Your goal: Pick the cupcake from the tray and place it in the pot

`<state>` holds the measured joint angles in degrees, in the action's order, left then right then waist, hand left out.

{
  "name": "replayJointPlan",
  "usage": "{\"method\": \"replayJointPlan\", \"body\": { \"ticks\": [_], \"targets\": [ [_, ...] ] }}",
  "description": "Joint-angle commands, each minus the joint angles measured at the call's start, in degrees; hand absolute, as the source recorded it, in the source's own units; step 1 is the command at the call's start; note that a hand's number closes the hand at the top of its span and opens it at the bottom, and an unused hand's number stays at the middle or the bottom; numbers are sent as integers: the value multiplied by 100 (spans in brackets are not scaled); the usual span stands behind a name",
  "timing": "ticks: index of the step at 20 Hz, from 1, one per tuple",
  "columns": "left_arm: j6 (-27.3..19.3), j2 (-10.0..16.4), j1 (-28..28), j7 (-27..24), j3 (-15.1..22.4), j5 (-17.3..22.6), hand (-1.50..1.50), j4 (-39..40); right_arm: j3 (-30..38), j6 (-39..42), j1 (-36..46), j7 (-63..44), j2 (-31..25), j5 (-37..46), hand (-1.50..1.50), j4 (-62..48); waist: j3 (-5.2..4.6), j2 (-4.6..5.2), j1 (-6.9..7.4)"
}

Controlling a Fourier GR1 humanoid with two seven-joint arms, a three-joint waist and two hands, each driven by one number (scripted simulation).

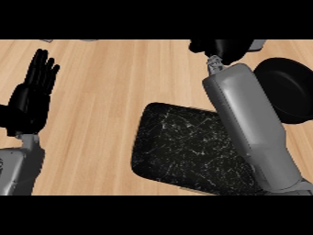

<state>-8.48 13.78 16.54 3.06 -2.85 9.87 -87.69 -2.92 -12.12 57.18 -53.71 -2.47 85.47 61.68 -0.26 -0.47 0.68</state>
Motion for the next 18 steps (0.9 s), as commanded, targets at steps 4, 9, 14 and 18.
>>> {"method": "replayJointPlan", "body": {
  "ticks": [4, 9, 14, 18],
  "targets": [
    [86, 115, 242, 180, -203, 112, 0, 172, 254, 910, 173, -1051, -157, 558, 150, 388, 24, 22, -128],
    [14, 47, -301, 0, -110, -66, 0, -280, 564, 1203, -893, -358, -719, 140, 150, 1206, 28, 1, -157],
    [65, -105, -146, -247, -136, -92, 0, 125, 1131, 1003, -1206, 196, -1406, -362, 150, 1745, 27, 35, -130],
    [26, -143, -214, 133, -48, -76, 0, -311, 1494, 610, -2019, 859, -1721, -900, 150, 1849, 30, 40, -95]
  ]
}}
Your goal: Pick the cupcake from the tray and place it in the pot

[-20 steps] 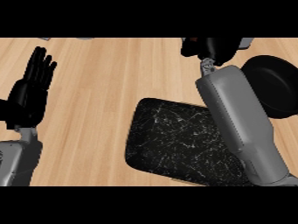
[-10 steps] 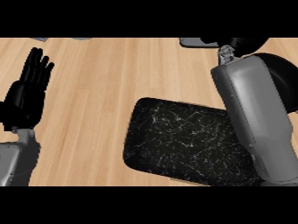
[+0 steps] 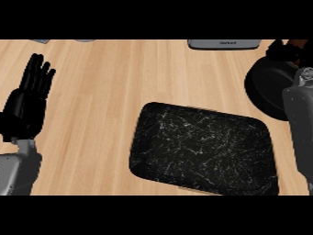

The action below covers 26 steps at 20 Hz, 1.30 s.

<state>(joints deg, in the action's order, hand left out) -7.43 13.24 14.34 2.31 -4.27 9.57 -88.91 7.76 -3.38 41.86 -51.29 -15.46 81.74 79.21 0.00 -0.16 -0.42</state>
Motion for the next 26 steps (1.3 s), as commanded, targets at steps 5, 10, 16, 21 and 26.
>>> {"method": "replayJointPlan", "body": {
  "ticks": [5, 10, 16, 21, 26],
  "targets": [
    [145, -81, -199, -253, -39, -53, 0, 94, 756, -1014, -784, 1282, -680, -828, 150, -575, 3, 34, 68],
    [171, -46, 409, -196, -208, -47, 0, 642, 968, -1362, -891, 1658, -852, -1032, 150, -1235, 1, 36, 42],
    [324, 48, -50, -233, -162, -69, 0, 181, 1595, -1029, -680, 2083, -930, -2058, 150, -2144, 5, 40, 83],
    [245, -112, 105, -25, -131, 2, 0, 129, 1859, -1046, -548, 2815, -775, -2846, -150, -2760, 6, 35, 104],
    [413, 82, 593, -256, -409, 37, 0, 741, 1640, -1236, -196, 3448, -797, -2954, -150, -3044, 0, 39, 66]
  ]
}}
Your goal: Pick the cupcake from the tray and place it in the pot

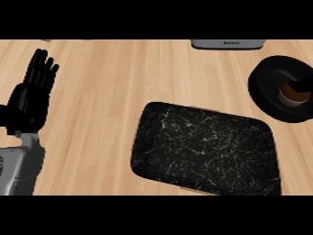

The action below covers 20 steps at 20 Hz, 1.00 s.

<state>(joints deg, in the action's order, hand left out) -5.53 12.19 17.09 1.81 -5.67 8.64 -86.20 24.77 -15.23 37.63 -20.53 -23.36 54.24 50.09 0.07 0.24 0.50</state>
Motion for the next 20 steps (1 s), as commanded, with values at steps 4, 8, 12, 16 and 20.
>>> {"method": "replayJointPlan", "body": {
  "ticks": [4, 8, 12, 16, 20],
  "targets": [
    [58, 64, -83, 254, -26, 70, 0, -358, 424, -746, 209, 1064, 141, -873, -150, 23, 0, -17, 0],
    [38, -18, -263, 66, -9, -9, 0, -285, 780, -834, 378, 832, 58, -1345, -150, 278, -5, -26, -36],
    [-167, -81, -9, 402, 123, -169, 0, -362, 1172, -933, 345, 969, 23, -1983, -150, 500, -2, -27, -53],
    [-41, -46, -334, 115, -21, -103, 0, -372, 1344, -909, -372, 1084, 71, -2448, -150, 1457, -8, -46, -101],
    [-119, -136, -153, 90, 23, -195, 0, -157, 1718, -581, -995, 1382, -89, -3156, -150, 2135, -7, -44, -142]
  ]
}}
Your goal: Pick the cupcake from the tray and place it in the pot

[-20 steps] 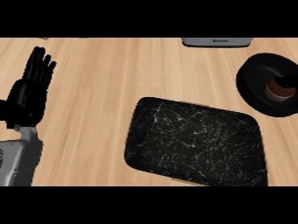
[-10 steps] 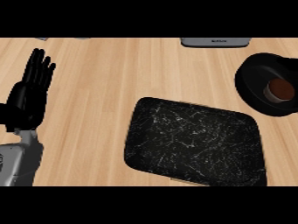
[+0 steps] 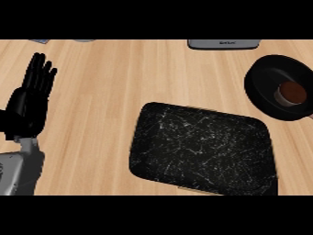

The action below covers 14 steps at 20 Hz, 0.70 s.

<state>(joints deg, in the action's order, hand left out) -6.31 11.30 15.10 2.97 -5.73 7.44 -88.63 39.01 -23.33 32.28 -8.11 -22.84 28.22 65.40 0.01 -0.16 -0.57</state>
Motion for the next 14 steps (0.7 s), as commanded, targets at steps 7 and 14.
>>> {"method": "replayJointPlan", "body": {
  "ticks": [7, 14],
  "targets": [
    [201, -39, -451, -247, -12, 2, 0, -154, 866, 658, -1536, 713, -355, -1529, -150, 922, -1, 1, 22],
    [138, -10, 109, 31, -139, 30, 0, 89, 1150, 975, -2688, 1000, 28, -2225, -150, 1814, -1, 4, -4]
  ]
}}
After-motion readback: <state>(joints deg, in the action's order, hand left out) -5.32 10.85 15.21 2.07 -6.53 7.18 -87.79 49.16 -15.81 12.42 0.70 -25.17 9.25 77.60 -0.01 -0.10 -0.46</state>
